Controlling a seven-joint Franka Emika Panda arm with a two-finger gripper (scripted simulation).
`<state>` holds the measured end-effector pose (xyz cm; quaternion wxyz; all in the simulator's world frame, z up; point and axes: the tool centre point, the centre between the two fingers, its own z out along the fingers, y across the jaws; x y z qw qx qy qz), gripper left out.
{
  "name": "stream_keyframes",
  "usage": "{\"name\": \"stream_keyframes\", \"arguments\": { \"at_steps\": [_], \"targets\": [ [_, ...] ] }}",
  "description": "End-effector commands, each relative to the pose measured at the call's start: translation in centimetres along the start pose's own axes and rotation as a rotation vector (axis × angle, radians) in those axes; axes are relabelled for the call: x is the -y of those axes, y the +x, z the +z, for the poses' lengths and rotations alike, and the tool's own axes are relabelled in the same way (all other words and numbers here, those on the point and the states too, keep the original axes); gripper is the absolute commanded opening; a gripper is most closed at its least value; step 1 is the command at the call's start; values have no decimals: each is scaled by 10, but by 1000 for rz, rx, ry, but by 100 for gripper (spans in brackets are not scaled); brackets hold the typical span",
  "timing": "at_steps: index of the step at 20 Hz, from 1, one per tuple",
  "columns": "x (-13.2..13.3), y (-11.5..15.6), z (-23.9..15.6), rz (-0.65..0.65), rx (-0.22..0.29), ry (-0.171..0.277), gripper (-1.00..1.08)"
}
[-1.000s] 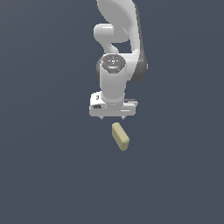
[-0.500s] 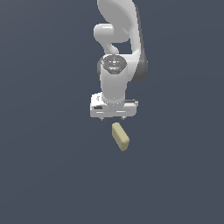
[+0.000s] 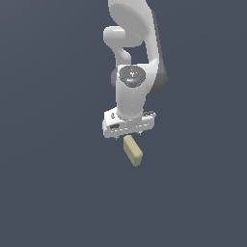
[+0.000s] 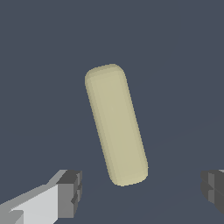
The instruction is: Pick up the object and move it to a goal position.
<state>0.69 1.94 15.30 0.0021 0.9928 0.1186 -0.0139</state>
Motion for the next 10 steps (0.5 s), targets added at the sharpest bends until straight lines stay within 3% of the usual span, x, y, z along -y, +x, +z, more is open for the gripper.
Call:
{"name": "stream_keyframes", "arguments": {
  "at_steps": [1, 10],
  "targets": [
    [4, 8, 2, -66, -7, -1, 100],
    [13, 29, 6, -224, -25, -2, 100]
  ]
}}
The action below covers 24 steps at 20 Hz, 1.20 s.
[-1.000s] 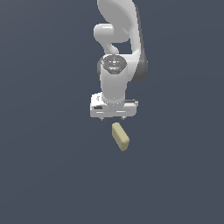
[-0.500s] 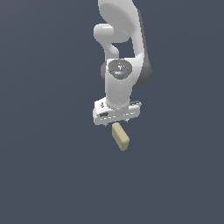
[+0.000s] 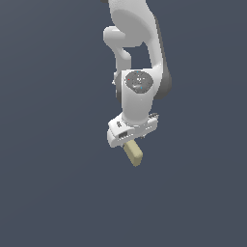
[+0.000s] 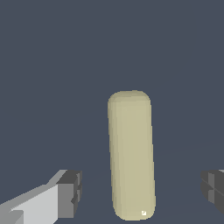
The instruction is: Pick up the object and move it to a goal position.
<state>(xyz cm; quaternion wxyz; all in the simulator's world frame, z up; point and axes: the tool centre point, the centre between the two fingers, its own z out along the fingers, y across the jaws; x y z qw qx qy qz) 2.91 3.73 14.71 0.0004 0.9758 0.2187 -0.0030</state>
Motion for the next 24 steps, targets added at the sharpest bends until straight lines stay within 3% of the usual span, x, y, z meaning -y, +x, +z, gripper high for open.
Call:
{"name": "stream_keyframes", "arguments": {
  "at_steps": [1, 10, 24],
  "targets": [
    [1, 4, 1, -30, -4, 0, 100],
    [1, 6, 5, -45, -5, -1, 100],
    [2, 7, 51, -51, -6, -1, 100]
  ]
}}
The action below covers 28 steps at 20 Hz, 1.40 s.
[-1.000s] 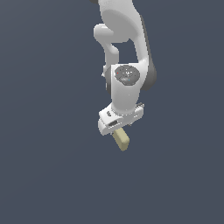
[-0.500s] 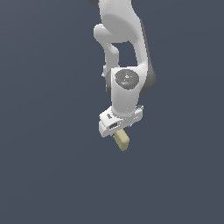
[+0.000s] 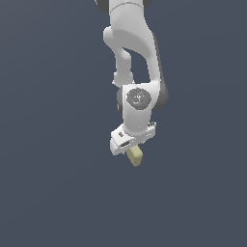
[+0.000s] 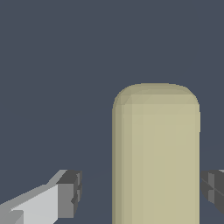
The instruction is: Pick up the object and move it to a goal position.
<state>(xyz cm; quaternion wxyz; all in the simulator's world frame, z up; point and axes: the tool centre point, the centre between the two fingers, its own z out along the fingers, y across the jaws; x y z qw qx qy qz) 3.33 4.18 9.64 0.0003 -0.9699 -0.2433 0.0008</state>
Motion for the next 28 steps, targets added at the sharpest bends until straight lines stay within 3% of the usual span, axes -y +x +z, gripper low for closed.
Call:
{"name": "stream_keyframes", "arguments": {
  "at_steps": [1, 2, 17, 28],
  "targets": [
    [0, 1, 1, 0, -2, -1, 100],
    [0, 1, 1, 0, -2, -1, -100],
    [-6, -3, -7, 0, -1, -1, -100],
    [-59, -37, -80, 0, -2, 0, -100]
  ]
}}
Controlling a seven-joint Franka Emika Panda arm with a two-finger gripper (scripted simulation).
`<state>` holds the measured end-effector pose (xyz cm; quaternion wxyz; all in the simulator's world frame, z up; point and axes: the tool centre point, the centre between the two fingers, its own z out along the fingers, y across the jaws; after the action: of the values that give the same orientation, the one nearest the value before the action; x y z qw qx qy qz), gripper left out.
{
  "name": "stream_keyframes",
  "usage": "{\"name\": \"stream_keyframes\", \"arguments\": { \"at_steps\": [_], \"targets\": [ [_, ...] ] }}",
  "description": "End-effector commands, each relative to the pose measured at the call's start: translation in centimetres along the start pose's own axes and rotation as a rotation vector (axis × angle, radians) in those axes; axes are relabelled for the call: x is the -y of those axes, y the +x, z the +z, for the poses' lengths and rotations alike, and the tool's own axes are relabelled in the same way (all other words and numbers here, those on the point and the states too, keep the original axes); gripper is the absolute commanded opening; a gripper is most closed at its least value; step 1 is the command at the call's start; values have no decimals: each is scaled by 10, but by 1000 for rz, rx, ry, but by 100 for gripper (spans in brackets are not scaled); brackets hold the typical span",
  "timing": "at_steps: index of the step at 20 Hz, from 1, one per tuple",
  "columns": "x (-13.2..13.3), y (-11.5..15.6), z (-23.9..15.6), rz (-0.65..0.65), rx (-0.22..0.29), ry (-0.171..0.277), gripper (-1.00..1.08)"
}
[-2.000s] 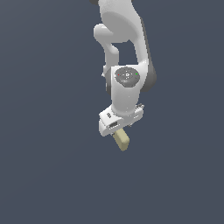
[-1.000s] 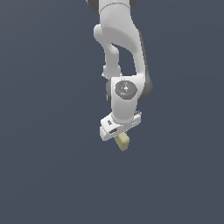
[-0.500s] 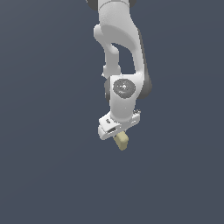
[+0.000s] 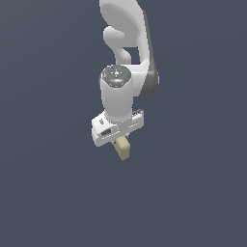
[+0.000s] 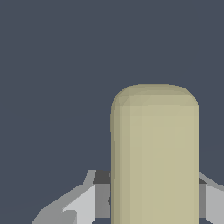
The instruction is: Pick up the object and move it to a goal position.
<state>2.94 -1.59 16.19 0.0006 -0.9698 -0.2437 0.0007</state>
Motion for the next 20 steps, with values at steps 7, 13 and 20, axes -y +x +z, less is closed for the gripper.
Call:
{"name": "stream_keyframes", "arguments": {
  "at_steps": [7, 13, 20],
  "targets": [
    [-59, -37, -82, 0, -2, 0, -100],
    [-101, -62, -138, 0, -2, 0, -100],
    [-136, -80, -183, 0, -2, -1, -100]
  ]
}}
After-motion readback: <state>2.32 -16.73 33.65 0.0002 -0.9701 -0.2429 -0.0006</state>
